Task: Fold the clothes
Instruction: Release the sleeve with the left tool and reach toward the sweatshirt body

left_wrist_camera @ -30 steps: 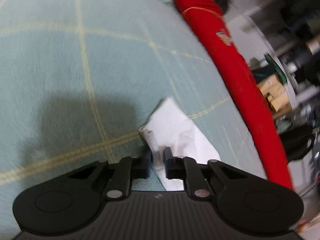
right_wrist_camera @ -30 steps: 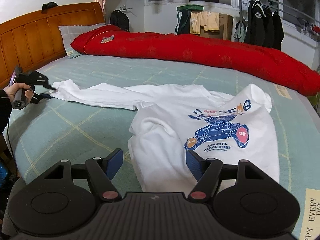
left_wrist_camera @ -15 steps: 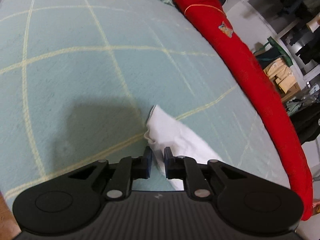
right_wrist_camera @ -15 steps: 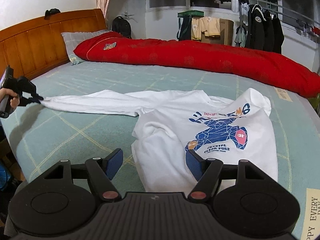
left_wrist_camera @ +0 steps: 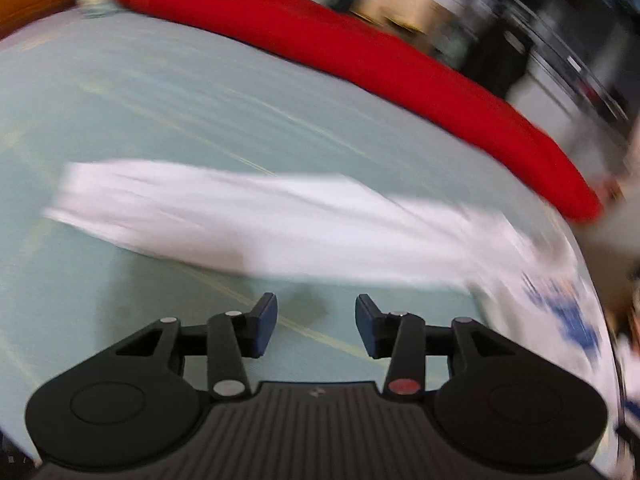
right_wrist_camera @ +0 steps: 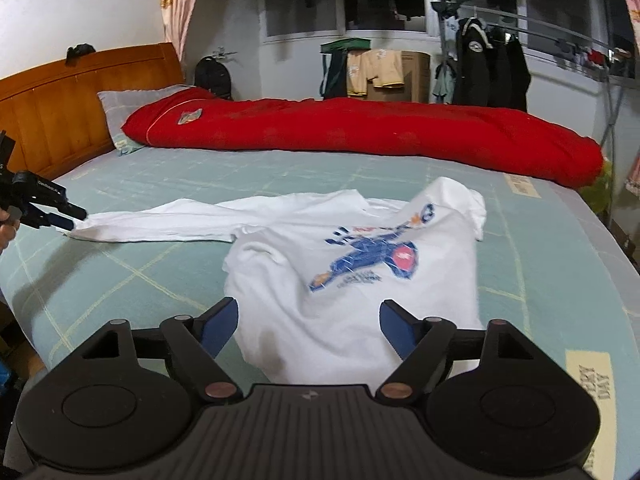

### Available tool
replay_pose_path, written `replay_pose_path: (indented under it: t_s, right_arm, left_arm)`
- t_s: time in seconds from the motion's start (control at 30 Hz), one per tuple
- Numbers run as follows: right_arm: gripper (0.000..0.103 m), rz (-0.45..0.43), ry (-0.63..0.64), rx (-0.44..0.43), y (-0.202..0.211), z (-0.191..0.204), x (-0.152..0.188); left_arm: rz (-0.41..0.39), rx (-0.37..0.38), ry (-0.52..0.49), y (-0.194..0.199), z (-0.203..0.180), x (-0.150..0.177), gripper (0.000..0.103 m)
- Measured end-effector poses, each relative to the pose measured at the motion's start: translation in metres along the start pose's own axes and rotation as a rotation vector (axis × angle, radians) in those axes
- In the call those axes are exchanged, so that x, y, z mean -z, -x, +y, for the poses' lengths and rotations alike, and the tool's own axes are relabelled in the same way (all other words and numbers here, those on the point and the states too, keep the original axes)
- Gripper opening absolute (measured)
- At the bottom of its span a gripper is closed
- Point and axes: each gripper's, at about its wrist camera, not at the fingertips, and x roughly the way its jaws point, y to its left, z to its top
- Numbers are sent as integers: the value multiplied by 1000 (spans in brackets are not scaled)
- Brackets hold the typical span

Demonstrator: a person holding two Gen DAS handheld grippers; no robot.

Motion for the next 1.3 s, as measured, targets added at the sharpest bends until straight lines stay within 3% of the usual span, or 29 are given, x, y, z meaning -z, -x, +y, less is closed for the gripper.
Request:
replay_pose_path:
  t_s: [0.23,0.37,0.47,0.63,0.8,0.97,1.07,1.2,1.3]
  right_arm:
    - [83,30,7,88,16,-20,27]
    - [86,59,-19,123,16,-34,42]
    - [86,90,-32,154,11,-45,52]
    - [87,131,-75,160,-1,-64,68]
    - [87,167,-103,146,-15,-80,79]
    - [91,186,-138,159,-25,-89,89]
    - [103,188,-125,168,-29,-86,95]
    - [103,193,-120,182,-35,-82,99]
    - [103,179,-140,170,-35,-86,101]
  left_arm:
    - [144,172,-236,-32,-107,50,47]
    - [197,311,-296,-32,-154,74,50]
    - [209,333,-392,-24,-191,88,51]
    - [159,361,-541,2,-243,96,53]
    - [128,461,-649,7,-300,96,56]
    - [141,541,-713,-20,-371,93,56]
    - [180,584,-716,-46,-413,92,56]
    - [259,579,-698,-87,-448,101,56]
    - [307,521,-701,-113,-447,109,56]
